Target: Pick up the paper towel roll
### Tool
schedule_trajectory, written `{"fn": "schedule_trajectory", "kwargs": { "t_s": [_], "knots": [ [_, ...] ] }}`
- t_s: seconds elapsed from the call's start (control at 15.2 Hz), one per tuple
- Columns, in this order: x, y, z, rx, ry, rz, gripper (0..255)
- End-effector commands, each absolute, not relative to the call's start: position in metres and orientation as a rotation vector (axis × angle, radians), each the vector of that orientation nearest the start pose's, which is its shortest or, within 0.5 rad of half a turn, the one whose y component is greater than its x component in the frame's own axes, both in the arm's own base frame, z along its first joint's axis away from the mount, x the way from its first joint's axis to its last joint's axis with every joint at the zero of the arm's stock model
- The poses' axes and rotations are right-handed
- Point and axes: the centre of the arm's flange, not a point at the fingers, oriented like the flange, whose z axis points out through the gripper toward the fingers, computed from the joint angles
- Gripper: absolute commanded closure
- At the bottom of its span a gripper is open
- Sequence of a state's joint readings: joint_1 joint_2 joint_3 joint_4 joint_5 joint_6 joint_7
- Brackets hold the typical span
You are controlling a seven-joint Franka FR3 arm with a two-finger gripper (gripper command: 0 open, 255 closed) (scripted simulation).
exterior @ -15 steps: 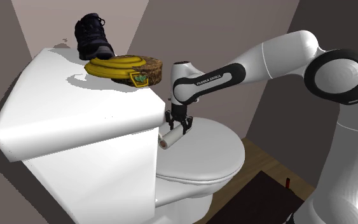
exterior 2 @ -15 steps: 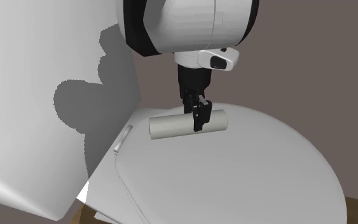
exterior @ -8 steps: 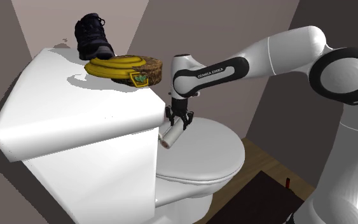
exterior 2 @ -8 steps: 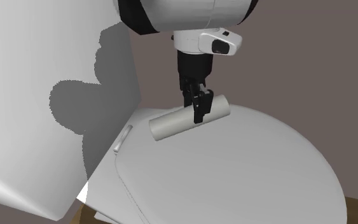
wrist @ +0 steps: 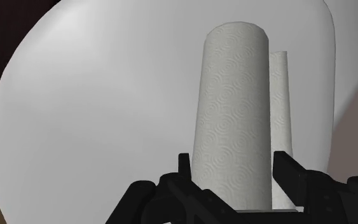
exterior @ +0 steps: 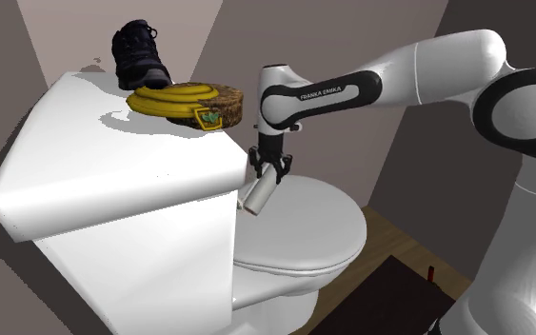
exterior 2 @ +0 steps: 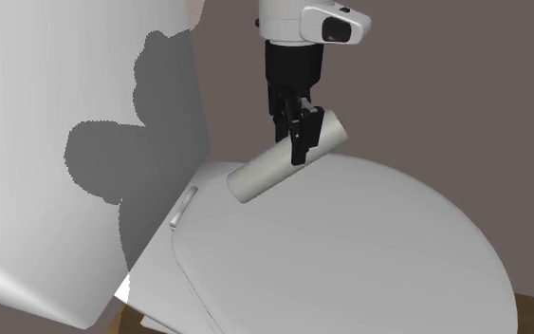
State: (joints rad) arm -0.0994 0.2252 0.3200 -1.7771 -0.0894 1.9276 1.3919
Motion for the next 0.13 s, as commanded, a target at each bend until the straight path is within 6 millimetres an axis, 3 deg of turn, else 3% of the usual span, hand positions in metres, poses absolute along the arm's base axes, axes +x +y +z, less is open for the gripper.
{"fn": "schedule_trajectory", "kwargs": {
  "t_s": [0.0, 0.07],
  "knots": [
    [0.6022, 0.1167, 0.4370, -2.687, 1.727, 0.055, 255],
    [0.6022, 0.1167, 0.4370, -2.687, 1.728, 0.055, 255]
  ]
}}
